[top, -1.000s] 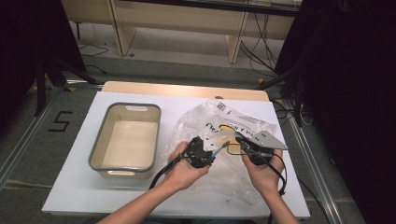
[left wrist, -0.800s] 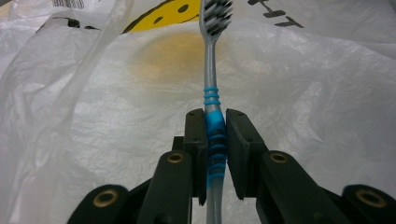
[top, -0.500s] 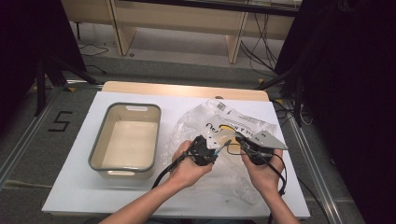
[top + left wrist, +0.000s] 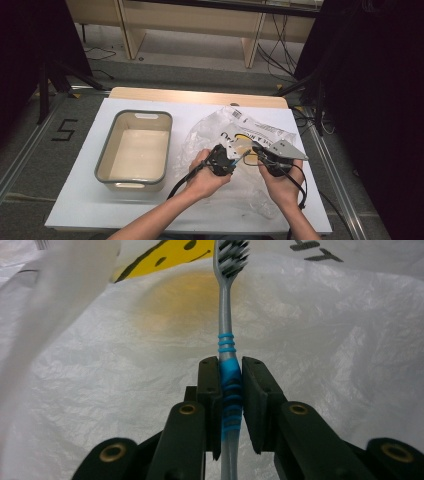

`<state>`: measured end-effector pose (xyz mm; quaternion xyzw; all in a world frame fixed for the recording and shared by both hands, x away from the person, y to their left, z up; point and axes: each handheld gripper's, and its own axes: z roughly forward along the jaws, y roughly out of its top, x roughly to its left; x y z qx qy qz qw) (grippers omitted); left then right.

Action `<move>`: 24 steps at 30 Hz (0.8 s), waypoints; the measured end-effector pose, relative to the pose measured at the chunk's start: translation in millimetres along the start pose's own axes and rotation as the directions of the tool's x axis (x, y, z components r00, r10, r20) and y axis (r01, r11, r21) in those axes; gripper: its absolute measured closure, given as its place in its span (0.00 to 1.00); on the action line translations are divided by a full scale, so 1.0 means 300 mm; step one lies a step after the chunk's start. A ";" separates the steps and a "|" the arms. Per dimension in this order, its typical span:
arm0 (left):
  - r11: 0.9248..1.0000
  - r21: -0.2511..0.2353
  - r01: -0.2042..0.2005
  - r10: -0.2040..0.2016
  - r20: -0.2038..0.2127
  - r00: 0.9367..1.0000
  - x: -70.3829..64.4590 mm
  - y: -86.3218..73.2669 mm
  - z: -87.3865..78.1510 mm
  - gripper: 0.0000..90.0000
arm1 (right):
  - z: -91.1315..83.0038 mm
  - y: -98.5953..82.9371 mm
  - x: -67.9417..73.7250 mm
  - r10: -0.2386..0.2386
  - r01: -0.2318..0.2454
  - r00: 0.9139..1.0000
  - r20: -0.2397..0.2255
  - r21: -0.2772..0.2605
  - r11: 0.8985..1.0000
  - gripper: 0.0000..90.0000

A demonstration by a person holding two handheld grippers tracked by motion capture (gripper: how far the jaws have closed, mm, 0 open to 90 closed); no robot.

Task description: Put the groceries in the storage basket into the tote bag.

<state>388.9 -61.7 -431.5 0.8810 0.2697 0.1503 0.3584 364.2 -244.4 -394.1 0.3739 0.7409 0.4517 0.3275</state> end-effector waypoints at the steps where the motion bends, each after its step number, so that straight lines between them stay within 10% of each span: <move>1: 1.000 0.003 -0.013 0.013 -0.001 1.000 -0.002 0.001 0.003 0.87 | 0.000 0.000 0.000 -0.001 0.001 1.000 0.000 0.000 1.000 1.00; 24: 0.994 0.023 -0.108 0.107 0.009 0.994 -0.009 0.002 0.031 0.87 | 0.002 0.000 -0.003 0.001 -0.001 1.000 0.001 0.005 1.000 1.00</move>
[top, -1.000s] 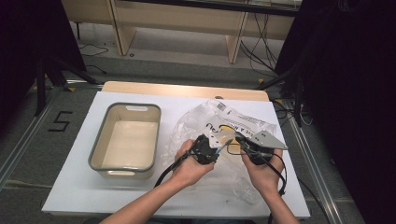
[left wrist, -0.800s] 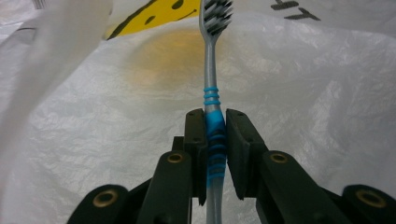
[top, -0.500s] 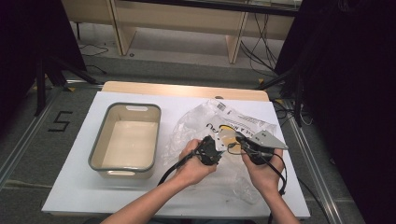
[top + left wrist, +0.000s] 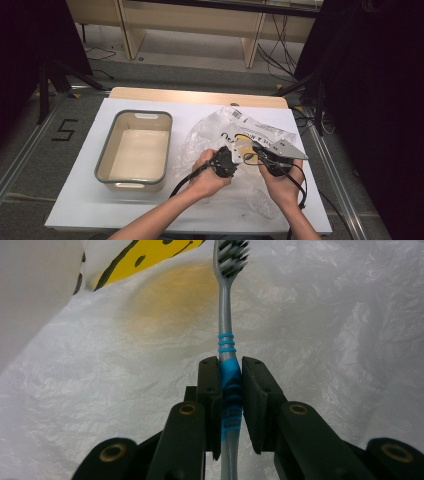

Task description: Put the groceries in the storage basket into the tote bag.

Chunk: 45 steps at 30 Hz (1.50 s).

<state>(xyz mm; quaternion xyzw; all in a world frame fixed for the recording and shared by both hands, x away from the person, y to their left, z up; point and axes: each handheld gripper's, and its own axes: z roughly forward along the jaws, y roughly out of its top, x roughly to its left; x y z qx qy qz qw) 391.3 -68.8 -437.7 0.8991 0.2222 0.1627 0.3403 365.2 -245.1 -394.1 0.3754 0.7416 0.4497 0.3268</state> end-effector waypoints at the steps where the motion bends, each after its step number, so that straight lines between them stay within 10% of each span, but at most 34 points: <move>1: 1.000 0.000 -0.003 0.003 0.000 1.000 0.000 0.000 0.002 0.87 | 0.000 0.000 -0.001 0.000 0.000 1.000 0.000 -0.001 1.000 1.00; 45: 0.999 0.011 -0.047 0.048 -0.060 0.997 0.009 0.008 0.048 0.85 | 0.005 -0.001 -0.001 0.004 -0.004 1.000 0.000 0.003 1.000 1.00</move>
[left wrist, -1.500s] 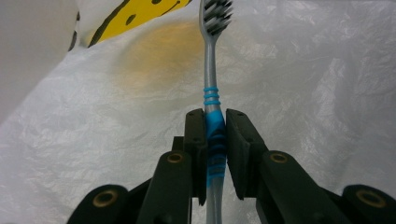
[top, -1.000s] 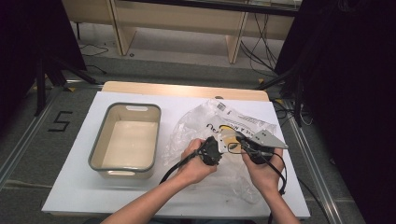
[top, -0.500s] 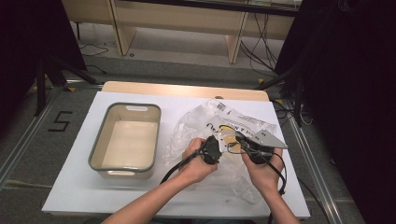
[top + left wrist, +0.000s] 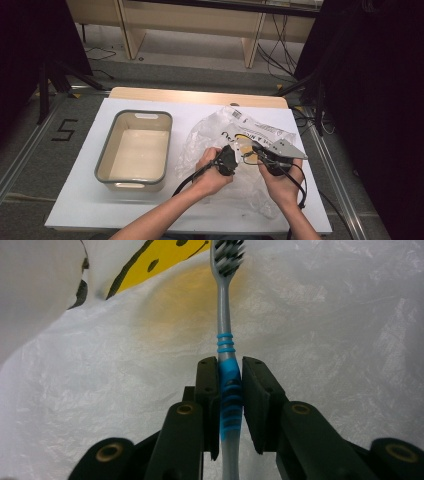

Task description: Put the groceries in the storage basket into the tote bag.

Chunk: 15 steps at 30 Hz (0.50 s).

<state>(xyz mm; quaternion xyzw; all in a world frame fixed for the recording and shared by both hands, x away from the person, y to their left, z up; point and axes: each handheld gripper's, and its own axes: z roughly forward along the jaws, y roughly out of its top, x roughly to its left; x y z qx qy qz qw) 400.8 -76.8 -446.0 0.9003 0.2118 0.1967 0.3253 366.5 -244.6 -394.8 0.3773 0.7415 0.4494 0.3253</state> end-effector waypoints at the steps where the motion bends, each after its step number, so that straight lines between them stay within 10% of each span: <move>1: 1.000 -0.004 0.000 0.000 0.002 1.000 -0.001 0.000 -0.001 0.83 | 0.000 0.000 -0.001 0.000 0.000 1.000 0.000 -0.001 1.000 1.00; 15: 0.999 -0.050 0.011 -0.009 0.037 0.999 -0.027 -0.018 -0.098 0.61 | 0.001 -0.003 -0.003 -0.001 0.001 1.000 0.002 0.002 1.000 1.00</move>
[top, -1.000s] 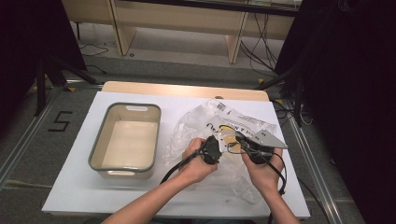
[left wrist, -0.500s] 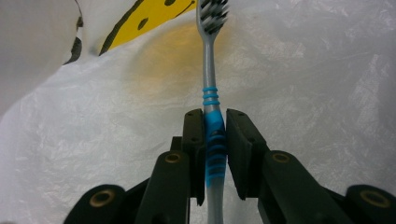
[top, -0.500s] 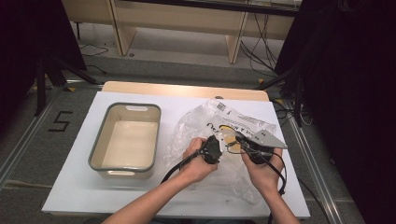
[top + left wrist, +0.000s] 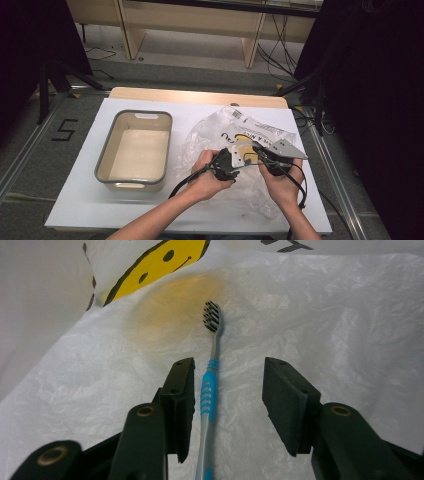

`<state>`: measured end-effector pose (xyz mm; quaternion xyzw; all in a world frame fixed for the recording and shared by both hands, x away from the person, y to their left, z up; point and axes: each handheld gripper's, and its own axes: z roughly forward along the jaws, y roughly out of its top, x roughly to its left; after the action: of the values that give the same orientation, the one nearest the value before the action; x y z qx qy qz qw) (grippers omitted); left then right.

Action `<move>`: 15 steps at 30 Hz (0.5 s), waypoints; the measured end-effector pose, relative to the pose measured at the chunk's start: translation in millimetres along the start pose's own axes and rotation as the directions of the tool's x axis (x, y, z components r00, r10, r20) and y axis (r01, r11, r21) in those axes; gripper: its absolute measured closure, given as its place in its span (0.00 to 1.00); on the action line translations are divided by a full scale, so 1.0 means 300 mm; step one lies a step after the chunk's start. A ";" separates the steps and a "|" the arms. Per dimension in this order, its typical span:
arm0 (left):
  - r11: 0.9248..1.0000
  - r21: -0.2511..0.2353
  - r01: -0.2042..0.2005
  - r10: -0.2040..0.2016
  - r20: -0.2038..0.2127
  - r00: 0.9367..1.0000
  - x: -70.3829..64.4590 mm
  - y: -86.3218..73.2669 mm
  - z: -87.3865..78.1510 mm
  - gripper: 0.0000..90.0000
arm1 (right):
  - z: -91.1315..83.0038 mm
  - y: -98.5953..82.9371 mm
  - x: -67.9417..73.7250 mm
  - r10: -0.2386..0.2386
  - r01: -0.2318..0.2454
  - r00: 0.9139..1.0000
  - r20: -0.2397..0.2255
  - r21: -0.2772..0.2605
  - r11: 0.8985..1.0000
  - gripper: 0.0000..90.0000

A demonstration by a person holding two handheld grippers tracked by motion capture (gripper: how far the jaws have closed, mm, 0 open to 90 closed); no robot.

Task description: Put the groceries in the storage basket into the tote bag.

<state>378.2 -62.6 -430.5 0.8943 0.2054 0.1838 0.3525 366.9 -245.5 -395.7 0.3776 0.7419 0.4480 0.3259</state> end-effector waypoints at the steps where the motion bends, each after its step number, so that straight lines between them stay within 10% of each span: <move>1: 1.000 -0.003 0.005 -0.005 0.001 1.000 -0.001 -0.004 -0.010 0.60 | 0.000 0.000 0.000 0.001 -0.001 1.000 0.000 0.000 1.000 1.00; 15: 0.999 -0.033 0.032 -0.032 0.014 0.999 0.000 -0.096 -0.149 0.52 | -0.001 -0.003 0.003 0.001 -0.001 1.000 -0.003 0.004 1.000 1.00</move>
<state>350.1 -18.6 -420.3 0.8861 0.2143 0.1756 0.3717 365.9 -245.4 -396.6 0.3782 0.7431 0.4472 0.3239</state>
